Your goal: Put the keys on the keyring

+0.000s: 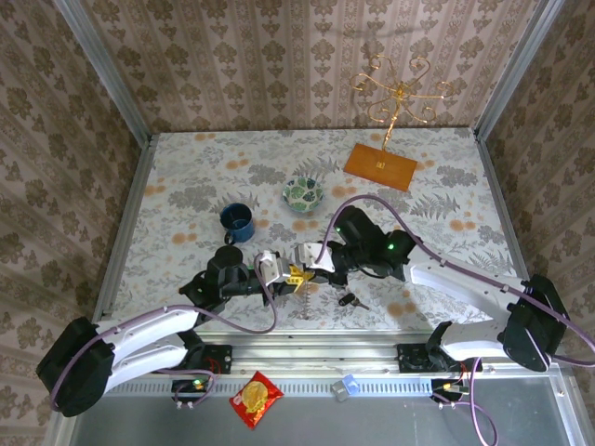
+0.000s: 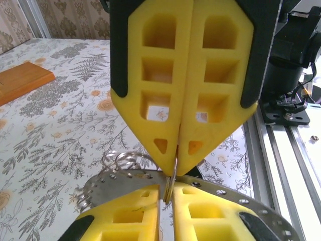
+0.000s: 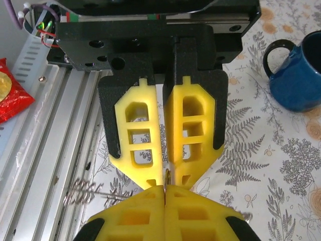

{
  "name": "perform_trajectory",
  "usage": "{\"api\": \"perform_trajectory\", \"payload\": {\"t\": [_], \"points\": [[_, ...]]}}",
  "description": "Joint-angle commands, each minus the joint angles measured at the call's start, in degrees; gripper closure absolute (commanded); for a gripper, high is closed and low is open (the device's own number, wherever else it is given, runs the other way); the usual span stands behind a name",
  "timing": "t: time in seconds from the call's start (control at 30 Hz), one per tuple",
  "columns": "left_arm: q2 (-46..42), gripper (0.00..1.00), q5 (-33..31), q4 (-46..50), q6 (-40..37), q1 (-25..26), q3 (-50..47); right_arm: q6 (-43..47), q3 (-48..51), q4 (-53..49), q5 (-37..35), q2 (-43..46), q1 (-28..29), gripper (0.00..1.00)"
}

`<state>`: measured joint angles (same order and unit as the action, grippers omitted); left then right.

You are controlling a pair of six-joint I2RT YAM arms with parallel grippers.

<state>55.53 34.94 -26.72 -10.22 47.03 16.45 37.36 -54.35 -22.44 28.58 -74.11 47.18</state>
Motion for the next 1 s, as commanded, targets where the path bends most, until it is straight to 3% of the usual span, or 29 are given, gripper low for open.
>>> {"api": "perform_trajectory", "payload": {"t": [0.0, 0.13, 0.33, 0.43, 0.53, 0.67, 0.97], "points": [[-0.39, 0.85, 1.54, 1.4, -1.38, -0.53, 2.53, 2.19, -2.46, -2.1, -1.48, -1.02, 0.88, 1.0], [-0.5, 0.87, 1.54, 1.76, -1.65, -0.61, 2.62, 2.17, -2.87, -2.35, -1.6, -1.36, 0.98, 1.0], [0.01, 1.0, 3.57, 0.92, -1.74, -0.71, 2.87, 1.29, -2.29, -2.31, -0.17, -1.1, 1.11, 1.0], [0.24, 1.0, 3.82, -0.22, -1.32, -0.74, 2.24, -2.63, 1.08, 2.77, 0.32, 1.59, -0.27, 0.79], [0.11, 1.0, 3.82, -2.82, -0.03, -0.71, 0.85, -8.59, 7.12, 11.04, 3.47, 6.28, -3.74, 0.71], [0.34, 1.0, 3.87, -7.26, 1.56, -0.71, -0.88, -14.02, 13.65, 19.17, 4.12, 10.19, -4.7, 0.69], [1.42, 1.0, 4.87, -10.43, 3.08, -0.65, -1.81, -18.49, 17.41, 25.44, 4.65, 10.34, -3.54, 0.7]]}}
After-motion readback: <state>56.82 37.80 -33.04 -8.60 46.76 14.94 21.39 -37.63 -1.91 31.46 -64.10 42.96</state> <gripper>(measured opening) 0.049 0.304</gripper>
